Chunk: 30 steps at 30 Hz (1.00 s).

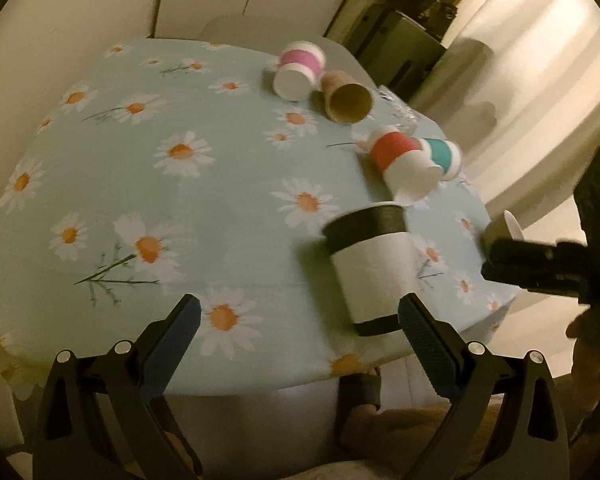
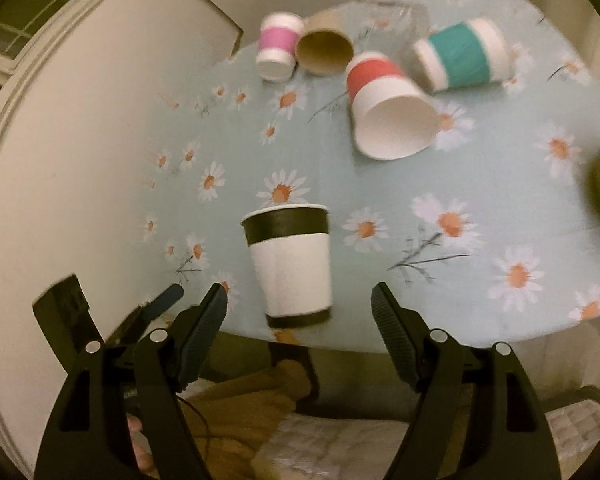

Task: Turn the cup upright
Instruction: 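Carry the cup toward the left tool while the left tool approaches it, then grasp the cup with the left gripper while the right gripper releases it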

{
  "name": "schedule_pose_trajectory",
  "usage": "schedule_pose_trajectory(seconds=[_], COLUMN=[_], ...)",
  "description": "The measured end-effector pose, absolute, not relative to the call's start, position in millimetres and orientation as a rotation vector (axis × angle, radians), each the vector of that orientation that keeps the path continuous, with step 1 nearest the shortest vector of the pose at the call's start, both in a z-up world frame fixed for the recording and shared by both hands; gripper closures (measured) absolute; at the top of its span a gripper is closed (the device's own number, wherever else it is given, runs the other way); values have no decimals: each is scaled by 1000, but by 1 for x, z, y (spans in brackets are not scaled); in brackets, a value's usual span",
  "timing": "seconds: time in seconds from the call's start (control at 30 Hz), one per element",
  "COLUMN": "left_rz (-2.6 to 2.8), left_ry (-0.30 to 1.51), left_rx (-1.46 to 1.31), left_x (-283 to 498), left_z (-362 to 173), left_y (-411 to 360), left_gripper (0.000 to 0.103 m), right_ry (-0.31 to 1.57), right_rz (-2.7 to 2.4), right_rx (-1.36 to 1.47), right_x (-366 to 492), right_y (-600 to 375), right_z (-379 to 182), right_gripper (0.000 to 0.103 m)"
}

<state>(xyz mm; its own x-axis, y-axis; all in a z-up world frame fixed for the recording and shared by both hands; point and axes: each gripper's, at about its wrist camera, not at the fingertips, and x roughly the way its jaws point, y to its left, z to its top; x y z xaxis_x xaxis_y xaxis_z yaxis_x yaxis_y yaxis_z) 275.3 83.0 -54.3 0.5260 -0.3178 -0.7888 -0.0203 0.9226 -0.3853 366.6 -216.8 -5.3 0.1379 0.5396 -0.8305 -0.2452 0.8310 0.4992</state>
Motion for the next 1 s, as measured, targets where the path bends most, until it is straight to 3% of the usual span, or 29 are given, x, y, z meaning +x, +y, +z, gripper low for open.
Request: schedule_pose_trajectory(seconds=[0.47,0.77,1.0], left_rz=[-227,-164,-97], left_ry=[1107,1223,1257], left_rx=[-445,-496,-381], left_x=[323,347,356], left_z=[-65,-79,-79], left_y=[40,22,4], left_gripper=[7,7,8], right_ry=[1135,1167,1200], right_rz=[547,583,594], right_rx=[346,374,404], right_x=[325,324,325], right_y=[-282,-294,-301], right_z=[-31,-48,-52], right_gripper=[29,29,29])
